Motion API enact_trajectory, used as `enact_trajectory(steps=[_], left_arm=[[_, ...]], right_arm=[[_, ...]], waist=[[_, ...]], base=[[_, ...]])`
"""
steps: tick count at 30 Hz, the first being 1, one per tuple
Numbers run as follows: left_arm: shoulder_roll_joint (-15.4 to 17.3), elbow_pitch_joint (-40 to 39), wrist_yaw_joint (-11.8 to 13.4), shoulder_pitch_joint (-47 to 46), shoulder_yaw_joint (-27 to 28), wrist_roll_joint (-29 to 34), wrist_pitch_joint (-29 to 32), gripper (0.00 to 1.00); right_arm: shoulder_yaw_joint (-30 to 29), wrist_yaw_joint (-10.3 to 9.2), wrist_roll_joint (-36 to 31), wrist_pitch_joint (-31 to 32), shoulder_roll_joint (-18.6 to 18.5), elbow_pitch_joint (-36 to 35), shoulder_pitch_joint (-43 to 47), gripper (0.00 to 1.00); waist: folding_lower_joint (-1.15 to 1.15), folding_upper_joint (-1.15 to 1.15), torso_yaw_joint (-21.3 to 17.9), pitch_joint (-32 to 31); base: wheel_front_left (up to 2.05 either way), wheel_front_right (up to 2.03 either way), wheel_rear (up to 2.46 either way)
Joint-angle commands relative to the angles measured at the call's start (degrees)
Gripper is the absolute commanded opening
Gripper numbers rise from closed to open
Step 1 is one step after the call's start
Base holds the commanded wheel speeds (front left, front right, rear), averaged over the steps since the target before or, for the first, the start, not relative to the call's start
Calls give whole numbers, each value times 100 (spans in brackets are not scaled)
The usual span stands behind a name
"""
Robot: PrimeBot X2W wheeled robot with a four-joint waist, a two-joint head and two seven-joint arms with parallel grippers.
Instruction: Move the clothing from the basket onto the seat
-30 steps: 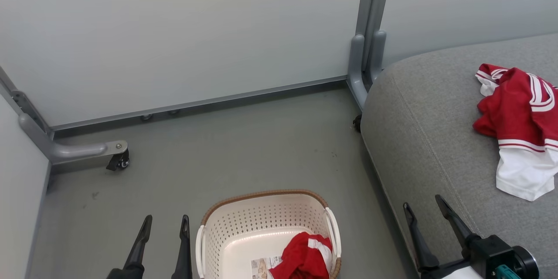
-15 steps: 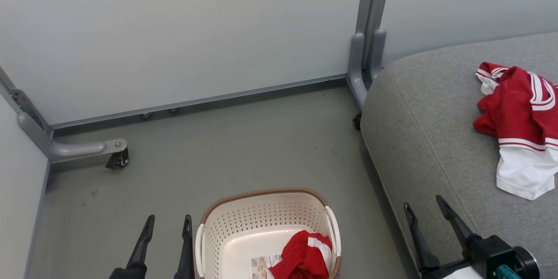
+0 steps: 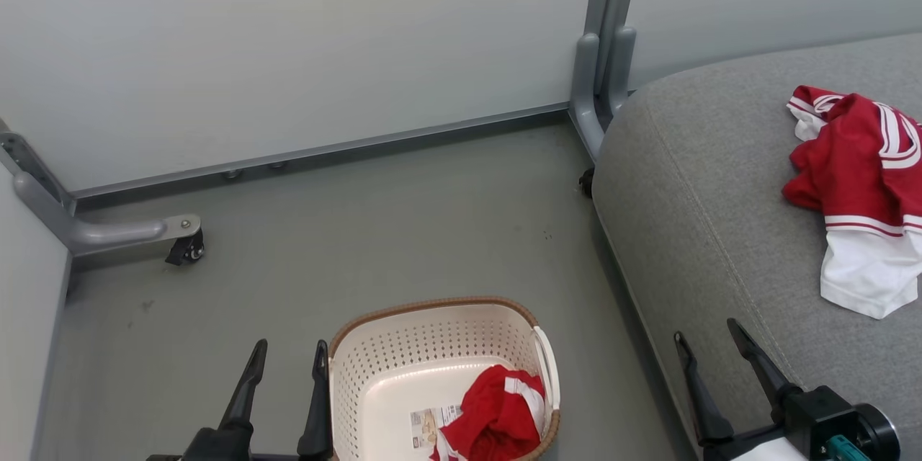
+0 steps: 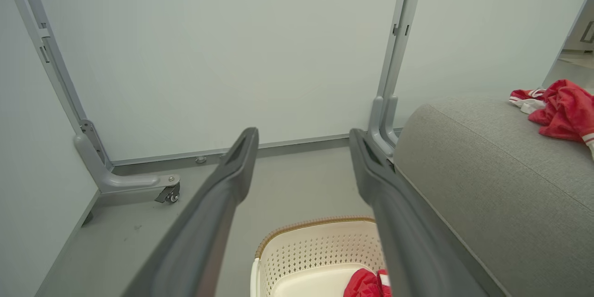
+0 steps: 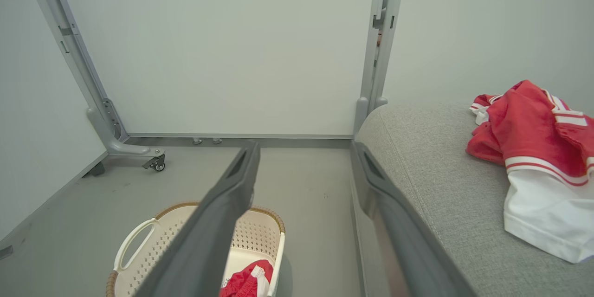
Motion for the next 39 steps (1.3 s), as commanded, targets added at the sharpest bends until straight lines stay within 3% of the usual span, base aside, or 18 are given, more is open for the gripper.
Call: enact_trajectory(steps=[1, 10, 16, 25, 35, 39], left_arm=[[3, 34, -9, -127, -20, -3, 4, 100], [4, 259, -153, -536, -232, 101, 3, 100], [24, 673, -360, -1258, -440, 522, 4, 100], [345, 1822, -540, -2741, -1015, 795, 4, 100], [833, 3669, -555, -4859, -2789, 687, 4, 100], [767, 4474, -555, -5494, -3526, 418, 7, 100]], right_arm=[[-31, -6, 5, -14, -16, -12, -71, 100], [25, -6, 70, -14, 15, -115, -473, 100], [-30, -6, 228, -14, 56, -274, -1152, 100], [-96, -6, 515, -14, 92, -490, -2231, 100], [55, -6, 604, -14, 91, -730, -3152, 100], [97, -6, 530, -14, 92, -831, -3329, 100]], waist=[[0, 0, -45, 111], [0, 0, -265, 899], [0, 0, -481, 1948], [0, 0, -734, 3460], [0, 0, -840, 4668], [0, 0, -899, 4985]], base=[[0, 0, 0], [0, 0, 0], [0, 0, 0], [0, 0, 0], [0, 0, 0], [0, 0, 0]])
